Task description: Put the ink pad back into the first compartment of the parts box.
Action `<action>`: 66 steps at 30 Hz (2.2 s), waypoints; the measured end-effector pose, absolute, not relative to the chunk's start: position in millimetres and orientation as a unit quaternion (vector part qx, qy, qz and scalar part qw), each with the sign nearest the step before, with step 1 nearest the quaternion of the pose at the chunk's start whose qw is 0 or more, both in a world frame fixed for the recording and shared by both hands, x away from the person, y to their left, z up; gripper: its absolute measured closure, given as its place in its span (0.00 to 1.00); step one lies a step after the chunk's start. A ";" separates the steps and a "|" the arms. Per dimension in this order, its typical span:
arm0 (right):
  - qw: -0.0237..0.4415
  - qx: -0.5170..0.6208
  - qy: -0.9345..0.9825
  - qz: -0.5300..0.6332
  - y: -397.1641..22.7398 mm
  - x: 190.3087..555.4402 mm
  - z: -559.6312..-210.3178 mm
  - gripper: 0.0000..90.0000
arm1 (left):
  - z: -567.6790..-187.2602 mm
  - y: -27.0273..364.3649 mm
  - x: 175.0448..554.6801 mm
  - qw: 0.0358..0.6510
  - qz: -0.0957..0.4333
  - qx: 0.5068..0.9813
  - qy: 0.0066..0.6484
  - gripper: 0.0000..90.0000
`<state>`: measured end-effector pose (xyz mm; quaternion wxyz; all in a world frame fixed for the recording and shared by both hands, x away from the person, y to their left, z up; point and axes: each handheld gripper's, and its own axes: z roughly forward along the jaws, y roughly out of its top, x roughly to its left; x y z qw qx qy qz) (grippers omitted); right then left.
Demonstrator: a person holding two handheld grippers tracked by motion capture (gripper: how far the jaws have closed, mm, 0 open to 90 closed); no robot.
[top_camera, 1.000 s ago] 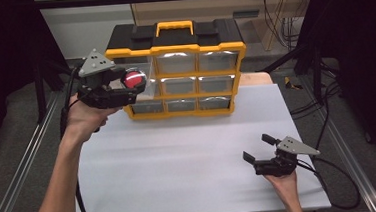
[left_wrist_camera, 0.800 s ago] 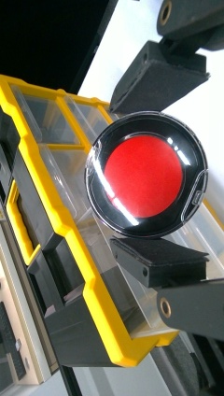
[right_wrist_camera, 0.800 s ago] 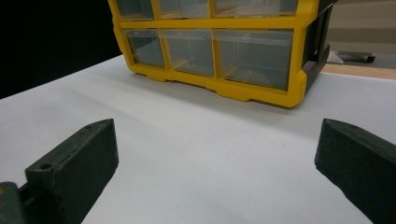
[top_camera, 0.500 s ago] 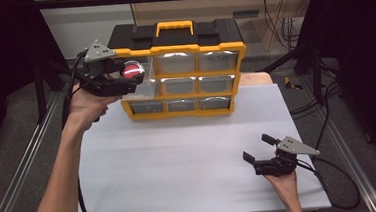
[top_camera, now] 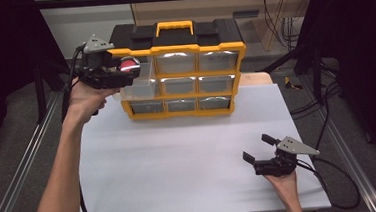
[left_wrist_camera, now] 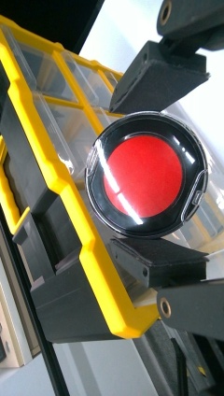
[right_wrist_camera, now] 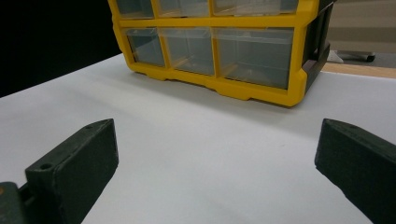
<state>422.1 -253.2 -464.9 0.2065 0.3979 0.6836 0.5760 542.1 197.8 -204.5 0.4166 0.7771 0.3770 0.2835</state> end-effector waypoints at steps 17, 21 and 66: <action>0.206 0.397 0.684 0.576 -253.3 422.1 -464.9 0.00 | -210.3 204.5 554.7 0.406 0.282 0.774 0.395 0.32; 0.206 0.397 0.684 0.576 -253.5 422.0 -464.6 0.00 | -212.0 204.9 555.5 0.404 0.282 0.775 0.396 0.32; 0.207 0.397 0.684 0.576 -253.7 422.2 -464.6 0.01 | -230.0 207.9 566.4 0.390 0.267 0.775 0.420 0.32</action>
